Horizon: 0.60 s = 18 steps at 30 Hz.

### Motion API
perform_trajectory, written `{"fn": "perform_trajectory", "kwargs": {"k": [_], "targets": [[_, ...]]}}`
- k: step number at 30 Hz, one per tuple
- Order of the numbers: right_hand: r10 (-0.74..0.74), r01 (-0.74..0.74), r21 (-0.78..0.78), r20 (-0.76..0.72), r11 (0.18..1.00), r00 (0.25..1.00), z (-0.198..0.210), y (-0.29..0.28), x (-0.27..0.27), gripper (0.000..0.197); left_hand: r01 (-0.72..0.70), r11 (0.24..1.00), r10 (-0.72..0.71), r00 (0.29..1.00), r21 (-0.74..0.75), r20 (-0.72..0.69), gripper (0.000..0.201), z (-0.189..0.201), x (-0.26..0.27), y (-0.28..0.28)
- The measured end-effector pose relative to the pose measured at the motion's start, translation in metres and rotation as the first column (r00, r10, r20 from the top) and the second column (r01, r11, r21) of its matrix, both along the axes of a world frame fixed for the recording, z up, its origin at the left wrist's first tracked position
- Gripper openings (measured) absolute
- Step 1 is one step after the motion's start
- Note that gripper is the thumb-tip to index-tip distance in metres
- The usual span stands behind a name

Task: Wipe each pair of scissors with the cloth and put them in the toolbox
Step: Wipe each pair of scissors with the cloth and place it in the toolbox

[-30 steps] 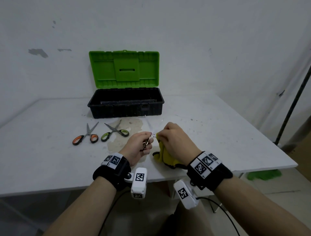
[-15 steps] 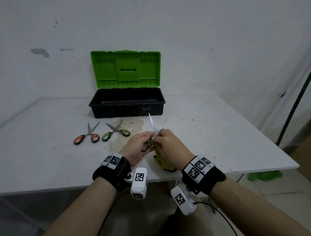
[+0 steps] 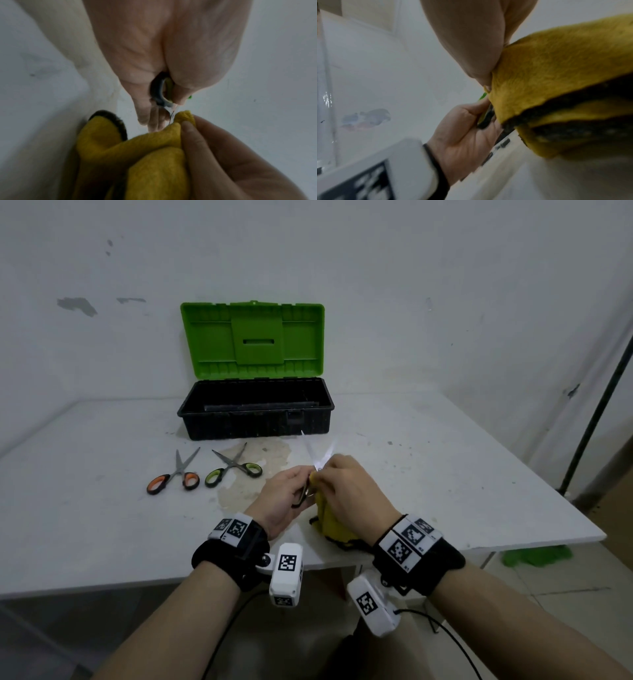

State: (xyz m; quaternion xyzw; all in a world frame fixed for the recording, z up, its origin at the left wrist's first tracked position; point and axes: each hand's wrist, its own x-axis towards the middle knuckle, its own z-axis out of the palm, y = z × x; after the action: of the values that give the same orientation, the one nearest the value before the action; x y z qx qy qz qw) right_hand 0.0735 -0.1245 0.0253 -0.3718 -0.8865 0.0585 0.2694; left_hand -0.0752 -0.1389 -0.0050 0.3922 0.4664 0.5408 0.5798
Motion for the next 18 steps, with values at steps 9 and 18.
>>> {"fn": "perform_trajectory", "kwargs": {"k": [9, 18], "targets": [[0.001, -0.001, -0.012, -0.001, 1.0, 1.0, -0.008, -0.006, 0.0, 0.015, -0.03, 0.999, 0.03, 0.999, 0.011, -0.015, 0.028, -0.002, 0.0, 0.004], [-0.17, 0.153, -0.15, -0.108, 0.977, 0.979, -0.004, 0.011, 0.007, 0.022, 0.011, 1.0, -0.011, 0.999, -0.009, 0.051, 0.029, -0.003, 0.002, 0.003]]}}
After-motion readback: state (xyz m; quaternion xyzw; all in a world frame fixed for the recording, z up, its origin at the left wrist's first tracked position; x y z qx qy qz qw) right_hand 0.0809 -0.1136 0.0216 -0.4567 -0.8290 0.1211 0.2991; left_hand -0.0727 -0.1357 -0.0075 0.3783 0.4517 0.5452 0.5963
